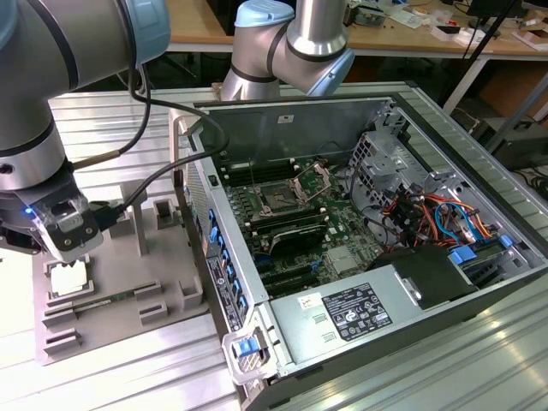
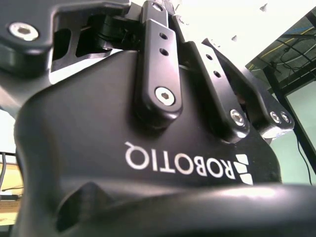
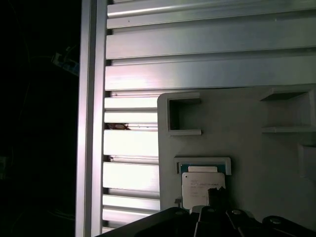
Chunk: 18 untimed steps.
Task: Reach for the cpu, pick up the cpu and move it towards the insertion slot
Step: 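Reach for the cpu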
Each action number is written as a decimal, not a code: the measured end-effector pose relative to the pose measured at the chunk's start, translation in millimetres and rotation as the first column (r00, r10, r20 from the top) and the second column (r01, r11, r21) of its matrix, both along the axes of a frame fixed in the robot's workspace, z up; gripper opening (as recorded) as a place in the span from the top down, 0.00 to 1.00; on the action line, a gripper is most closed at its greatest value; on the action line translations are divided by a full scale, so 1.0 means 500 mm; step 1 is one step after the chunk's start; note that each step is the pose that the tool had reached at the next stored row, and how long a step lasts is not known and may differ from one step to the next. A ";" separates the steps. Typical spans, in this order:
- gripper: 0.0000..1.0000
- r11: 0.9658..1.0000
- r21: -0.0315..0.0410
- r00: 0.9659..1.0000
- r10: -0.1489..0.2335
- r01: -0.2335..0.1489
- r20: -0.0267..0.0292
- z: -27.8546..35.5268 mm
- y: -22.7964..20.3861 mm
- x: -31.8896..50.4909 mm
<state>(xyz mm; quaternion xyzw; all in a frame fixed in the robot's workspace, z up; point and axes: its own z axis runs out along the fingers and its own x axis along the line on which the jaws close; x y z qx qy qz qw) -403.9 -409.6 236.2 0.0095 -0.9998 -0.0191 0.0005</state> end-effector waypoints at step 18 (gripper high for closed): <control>0.89 1.000 0.000 1.000 0.000 0.000 0.000 -0.012 -0.0001 0.000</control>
